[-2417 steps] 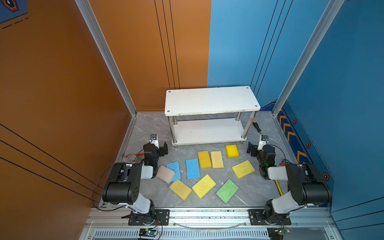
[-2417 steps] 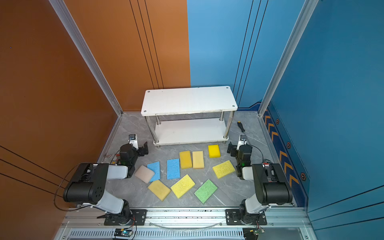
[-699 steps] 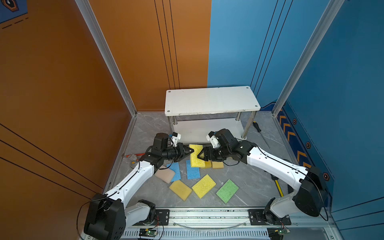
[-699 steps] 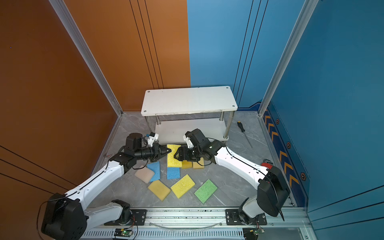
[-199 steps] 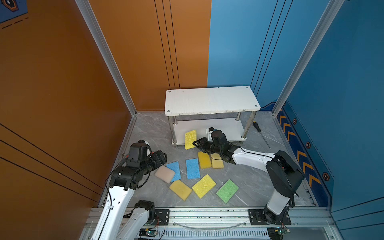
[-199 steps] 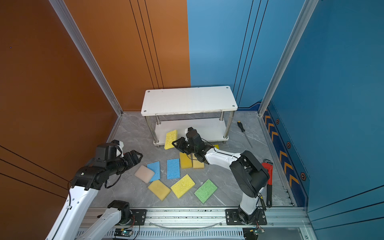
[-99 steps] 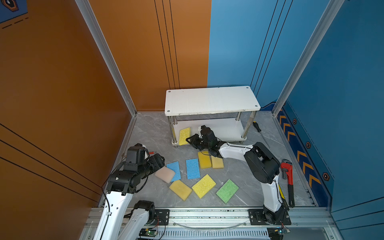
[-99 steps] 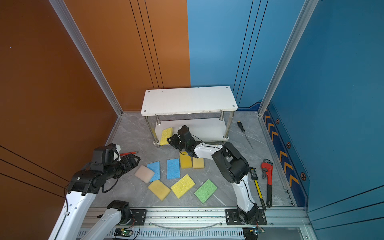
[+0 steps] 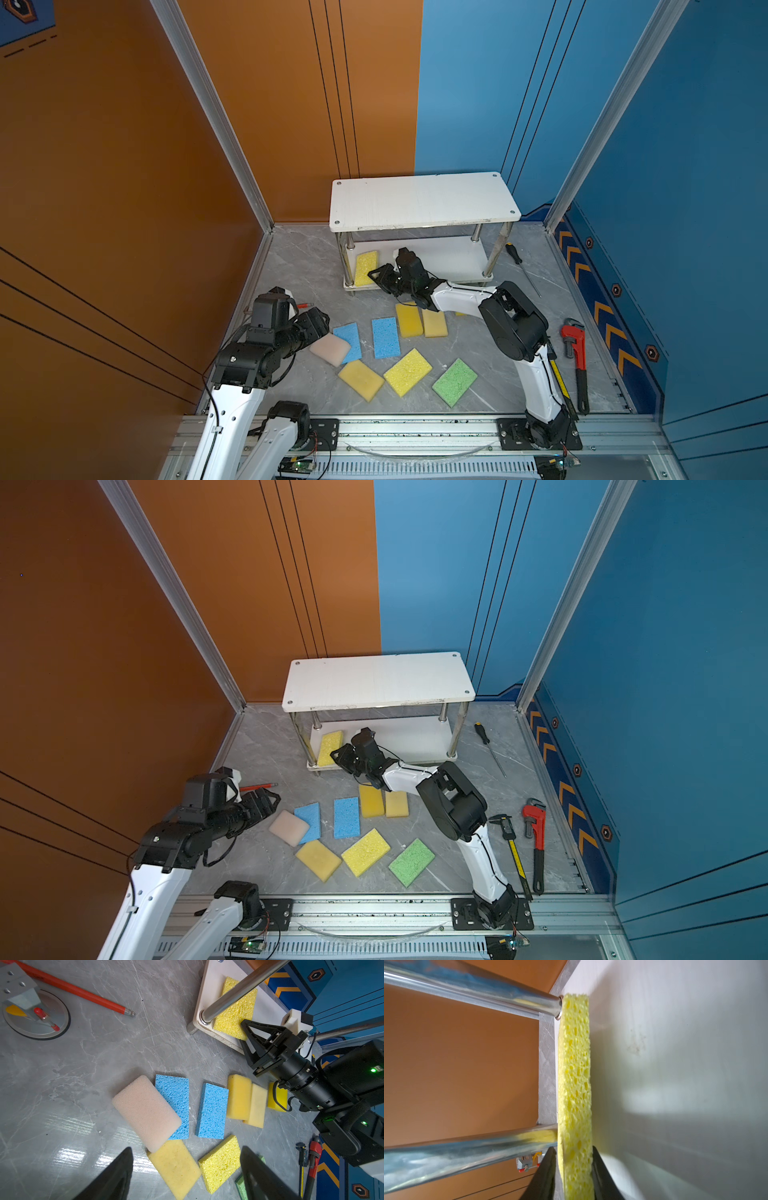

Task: Place and organize the cleaning sponges onto the shelf
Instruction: 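Carry the yellow sponge with the right gripper onto the lower shelf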

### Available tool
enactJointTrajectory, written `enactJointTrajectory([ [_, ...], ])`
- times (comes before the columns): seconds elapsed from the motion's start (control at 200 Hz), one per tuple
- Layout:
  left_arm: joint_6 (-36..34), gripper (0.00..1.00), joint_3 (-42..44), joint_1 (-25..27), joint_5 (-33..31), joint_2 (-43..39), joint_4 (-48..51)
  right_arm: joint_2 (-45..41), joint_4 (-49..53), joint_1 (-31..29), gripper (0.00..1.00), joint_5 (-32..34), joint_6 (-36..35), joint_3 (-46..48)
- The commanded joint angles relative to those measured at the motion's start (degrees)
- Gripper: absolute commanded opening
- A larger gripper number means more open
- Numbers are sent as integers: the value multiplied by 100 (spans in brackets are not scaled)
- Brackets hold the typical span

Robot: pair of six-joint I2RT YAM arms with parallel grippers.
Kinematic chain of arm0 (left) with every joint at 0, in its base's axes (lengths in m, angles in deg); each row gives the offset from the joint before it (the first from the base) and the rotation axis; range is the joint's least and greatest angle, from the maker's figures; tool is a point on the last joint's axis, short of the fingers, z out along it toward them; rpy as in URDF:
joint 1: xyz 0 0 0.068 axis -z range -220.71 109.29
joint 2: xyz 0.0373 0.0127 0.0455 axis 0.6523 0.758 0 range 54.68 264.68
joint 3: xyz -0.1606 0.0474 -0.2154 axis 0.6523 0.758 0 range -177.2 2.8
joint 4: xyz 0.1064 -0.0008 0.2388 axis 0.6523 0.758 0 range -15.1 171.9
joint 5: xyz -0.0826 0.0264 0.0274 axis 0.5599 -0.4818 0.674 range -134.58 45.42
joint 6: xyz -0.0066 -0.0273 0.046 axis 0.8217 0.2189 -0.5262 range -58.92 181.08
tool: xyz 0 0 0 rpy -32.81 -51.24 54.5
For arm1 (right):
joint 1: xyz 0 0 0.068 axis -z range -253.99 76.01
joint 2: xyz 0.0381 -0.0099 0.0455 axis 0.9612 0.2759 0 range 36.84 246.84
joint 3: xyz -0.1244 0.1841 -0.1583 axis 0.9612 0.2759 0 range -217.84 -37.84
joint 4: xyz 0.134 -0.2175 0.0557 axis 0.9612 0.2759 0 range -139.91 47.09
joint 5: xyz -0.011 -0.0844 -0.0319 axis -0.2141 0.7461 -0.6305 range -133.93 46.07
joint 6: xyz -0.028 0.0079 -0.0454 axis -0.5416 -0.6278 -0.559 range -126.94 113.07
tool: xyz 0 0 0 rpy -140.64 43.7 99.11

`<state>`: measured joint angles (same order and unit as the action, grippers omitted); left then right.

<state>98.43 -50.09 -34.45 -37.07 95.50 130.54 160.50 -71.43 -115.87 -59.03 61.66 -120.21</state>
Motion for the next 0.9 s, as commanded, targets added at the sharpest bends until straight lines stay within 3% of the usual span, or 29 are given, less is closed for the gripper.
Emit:
enactJointTrajectory([
  [0.0,-115,81,86,-11,8,-17,156,94,127,14,43,76,6,-109],
  [0.245,-88,82,110,-11,-21,-34,141,-100,401,45,59,149,-91,41],
  [0.47,-60,82,120,-22,-8,-34,141,-157,1952,-115,65,387,-985,-537],
  [0.896,-34,82,132,-31,-5,-74,146,-16,3352,-213,71,591,-2050,-1260],
])
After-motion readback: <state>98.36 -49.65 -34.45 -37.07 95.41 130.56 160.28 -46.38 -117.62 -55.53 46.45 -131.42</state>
